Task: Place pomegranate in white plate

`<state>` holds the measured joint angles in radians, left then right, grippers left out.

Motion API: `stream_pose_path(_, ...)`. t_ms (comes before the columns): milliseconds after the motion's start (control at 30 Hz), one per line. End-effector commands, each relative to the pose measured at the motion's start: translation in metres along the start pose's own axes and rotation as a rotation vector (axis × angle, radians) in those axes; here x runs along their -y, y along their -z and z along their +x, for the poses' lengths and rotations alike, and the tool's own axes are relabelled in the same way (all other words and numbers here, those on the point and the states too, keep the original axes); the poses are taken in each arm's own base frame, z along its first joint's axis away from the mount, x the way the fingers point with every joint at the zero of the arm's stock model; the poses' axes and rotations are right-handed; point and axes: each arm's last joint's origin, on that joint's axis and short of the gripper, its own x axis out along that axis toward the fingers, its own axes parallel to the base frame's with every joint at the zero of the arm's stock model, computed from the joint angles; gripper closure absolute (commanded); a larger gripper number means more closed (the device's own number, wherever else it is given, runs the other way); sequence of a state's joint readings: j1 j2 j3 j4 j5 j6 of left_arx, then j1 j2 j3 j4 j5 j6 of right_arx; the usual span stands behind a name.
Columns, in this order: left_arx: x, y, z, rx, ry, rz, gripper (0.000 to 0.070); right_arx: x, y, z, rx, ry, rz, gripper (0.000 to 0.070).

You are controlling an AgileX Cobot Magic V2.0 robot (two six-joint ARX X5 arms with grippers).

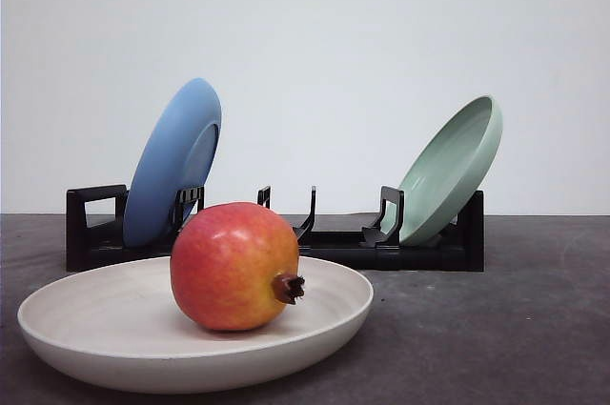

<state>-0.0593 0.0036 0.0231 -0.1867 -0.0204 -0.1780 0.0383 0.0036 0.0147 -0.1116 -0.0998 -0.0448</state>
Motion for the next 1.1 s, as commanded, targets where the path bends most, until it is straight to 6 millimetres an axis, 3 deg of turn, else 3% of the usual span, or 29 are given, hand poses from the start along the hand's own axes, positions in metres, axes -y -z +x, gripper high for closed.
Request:
stream_pose_path(0,-0.0007,0.0035,0.0011,-0.010,-0.001,-0.007,0.0700,0.0002,0.0002,0.0004,0.009,0.004,0.010,0.0682)
stream_pose_path(1067,-0.0007,0.0035,0.0011,-0.010,-0.001,-0.008,0.0700,0.0002,0.0002,0.0004,0.009,0.004,0.010,0.0682)
